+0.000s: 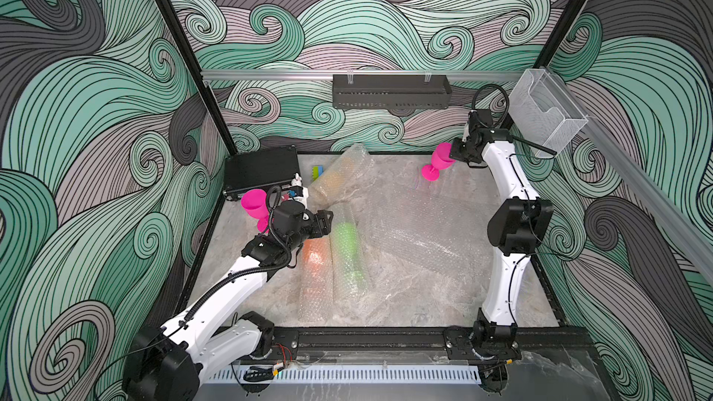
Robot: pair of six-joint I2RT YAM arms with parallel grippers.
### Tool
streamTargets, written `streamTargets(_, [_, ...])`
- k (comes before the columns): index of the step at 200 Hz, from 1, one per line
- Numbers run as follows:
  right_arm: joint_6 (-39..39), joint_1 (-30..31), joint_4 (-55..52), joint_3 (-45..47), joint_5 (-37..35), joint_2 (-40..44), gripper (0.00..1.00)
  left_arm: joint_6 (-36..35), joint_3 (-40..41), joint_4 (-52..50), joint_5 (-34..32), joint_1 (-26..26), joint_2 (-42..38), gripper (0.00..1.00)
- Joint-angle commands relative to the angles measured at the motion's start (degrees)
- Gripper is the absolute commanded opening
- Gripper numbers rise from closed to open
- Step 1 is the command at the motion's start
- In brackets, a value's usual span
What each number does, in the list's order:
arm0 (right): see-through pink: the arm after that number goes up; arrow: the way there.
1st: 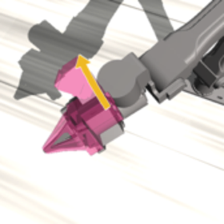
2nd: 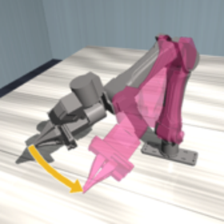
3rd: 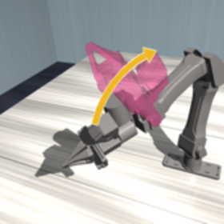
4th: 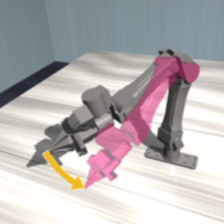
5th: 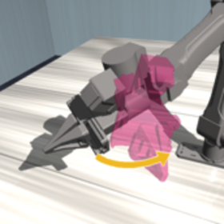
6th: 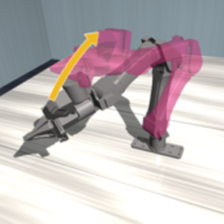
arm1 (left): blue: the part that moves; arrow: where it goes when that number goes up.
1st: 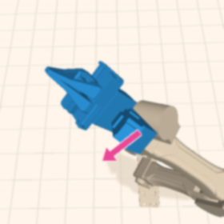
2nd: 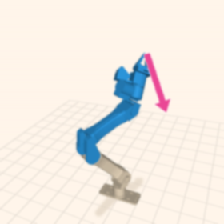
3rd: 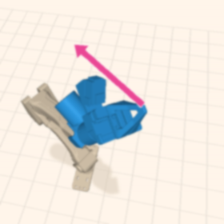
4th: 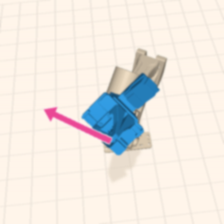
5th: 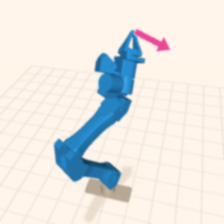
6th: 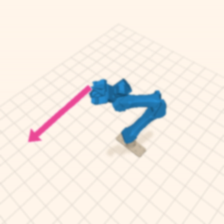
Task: Unpack wine glasses from bubble wrap
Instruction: Place the wine glass at the center of the board.
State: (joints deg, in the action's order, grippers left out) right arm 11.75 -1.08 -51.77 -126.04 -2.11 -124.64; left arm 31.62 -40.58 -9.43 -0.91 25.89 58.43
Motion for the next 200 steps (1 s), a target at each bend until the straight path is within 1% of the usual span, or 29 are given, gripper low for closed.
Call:
streamTargets(1, [-1.97,0.2,-3.45,-2.25,-4.77,-1.07,0.0,0.9,0.33,-0.16,0.56,-0.47,0.71,0.77])
streamTargets(33, [-3.18,0.17,-5.13,-5.22,-4.47,-4.12,0.0,0.97,0.32,-0.33,0.73,-0.66,0.8,0.77])
streamTargets(65, [-3.69,0.11,-5.45,-5.62,-3.39,-5.43,0.0,1.08,0.32,-0.5,1.65,-0.61,0.98,0.76])
streamTargets(97, [-3.84,0.12,-5.4,-6.21,-2.31,-5.79,0.08,1.02,0.33,-0.68,1.82,-0.66,1.24,0.77])
streamTargets(105, [-3.76,0.13,-5.45,-6.46,-2.14,-5.7,0.12,1.1,0.33,-0.68,1.87,-0.61,1.41,0.77])
streamTargets(142, [-3.57,0.12,-5.45,-7.97,-0.34,-5.45,0.22,1.45,0.39,-0.51,2.23,-0.66,1.95,0.77])
streamTargets(171, [-3.55,0.12,-5.45,-9.13,-0.08,-4.85,0.25,1.35,0.15,-0.85,1.66,-0.71,1.78,0.77])
streamTargets(200, [-3.92,0.12,-5.45,-10.02,0.65,-3.59,0.31,1.25,-0.45,-1.78,1.89,-1.04,1.94,0.77])
